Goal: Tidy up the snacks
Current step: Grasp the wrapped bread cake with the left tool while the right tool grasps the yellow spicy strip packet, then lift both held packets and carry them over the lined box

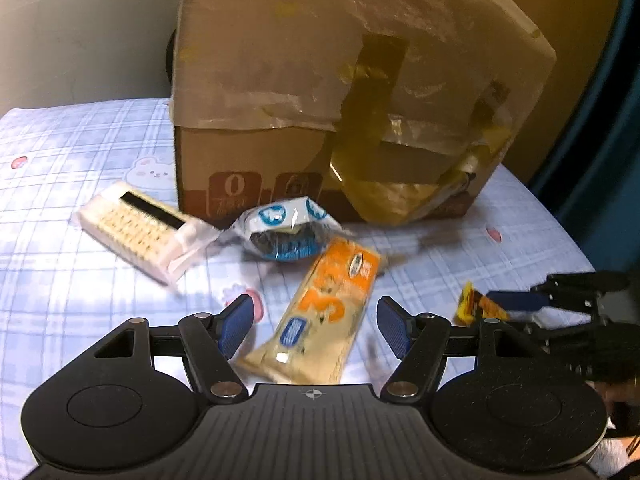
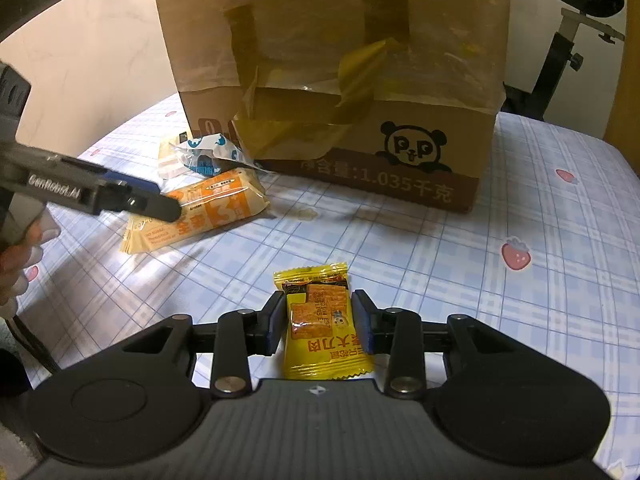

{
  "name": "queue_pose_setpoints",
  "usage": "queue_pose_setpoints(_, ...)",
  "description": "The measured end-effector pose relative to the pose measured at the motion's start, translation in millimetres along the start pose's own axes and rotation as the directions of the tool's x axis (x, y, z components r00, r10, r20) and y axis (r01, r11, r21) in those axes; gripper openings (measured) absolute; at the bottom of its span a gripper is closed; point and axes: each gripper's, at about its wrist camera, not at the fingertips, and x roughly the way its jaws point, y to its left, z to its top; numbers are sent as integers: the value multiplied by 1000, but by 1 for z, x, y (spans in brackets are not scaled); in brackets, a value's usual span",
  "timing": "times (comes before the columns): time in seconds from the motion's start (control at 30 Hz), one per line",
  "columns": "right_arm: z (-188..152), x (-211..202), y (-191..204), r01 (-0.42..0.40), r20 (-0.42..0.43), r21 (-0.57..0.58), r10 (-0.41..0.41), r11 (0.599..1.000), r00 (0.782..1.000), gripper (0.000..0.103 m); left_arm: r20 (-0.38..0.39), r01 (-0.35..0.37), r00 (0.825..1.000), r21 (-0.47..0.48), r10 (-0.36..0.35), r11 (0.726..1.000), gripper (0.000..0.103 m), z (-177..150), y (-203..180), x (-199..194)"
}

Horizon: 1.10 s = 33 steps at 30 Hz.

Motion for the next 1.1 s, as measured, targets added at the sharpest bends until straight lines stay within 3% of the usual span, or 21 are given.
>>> queue_pose_setpoints(0.23, -1, 1, -1, 3, 6, 12, -3, 1000, 1000, 39, -25, -64, 997, 68, 66, 996, 71, 4, -10, 24)
queue_pose_setpoints(0.3, -1, 1, -1, 3, 7, 15, -4, 1000, 1000, 39, -15, -70, 997, 71, 71, 995, 65, 1, -12, 25)
queue_pose_setpoints(0.33, -1, 1, -1, 3, 6, 15, -3, 1000, 1000, 39, -11, -60, 998, 72, 61, 996, 56, -1, -12, 22)
queue_pose_setpoints(0.37, -1, 1, -1, 2, 6, 14, -3, 1000, 1000, 39, -9, -55, 998, 73, 56, 996, 53, -3, -14, 22)
queue_pose_setpoints(0.5, -1, 0, -1, 4, 5, 19, -4, 1000, 1000, 38, 2, -59, 998, 103, 59, 993, 46, -13, -20, 13)
queue_pose_setpoints(0.83, -6, -10, -4, 13, 2, 48, -13, 999, 1000, 37, 31, -33, 999, 38, 32, 999, 42, -36, -16, -21)
queue_pose_setpoints(1.1, -2, -21, -7, 19, 34, 61, -21, 998, 999, 37, 87, -36, 996, -7, 36, 999, 39, -33, -11, -44)
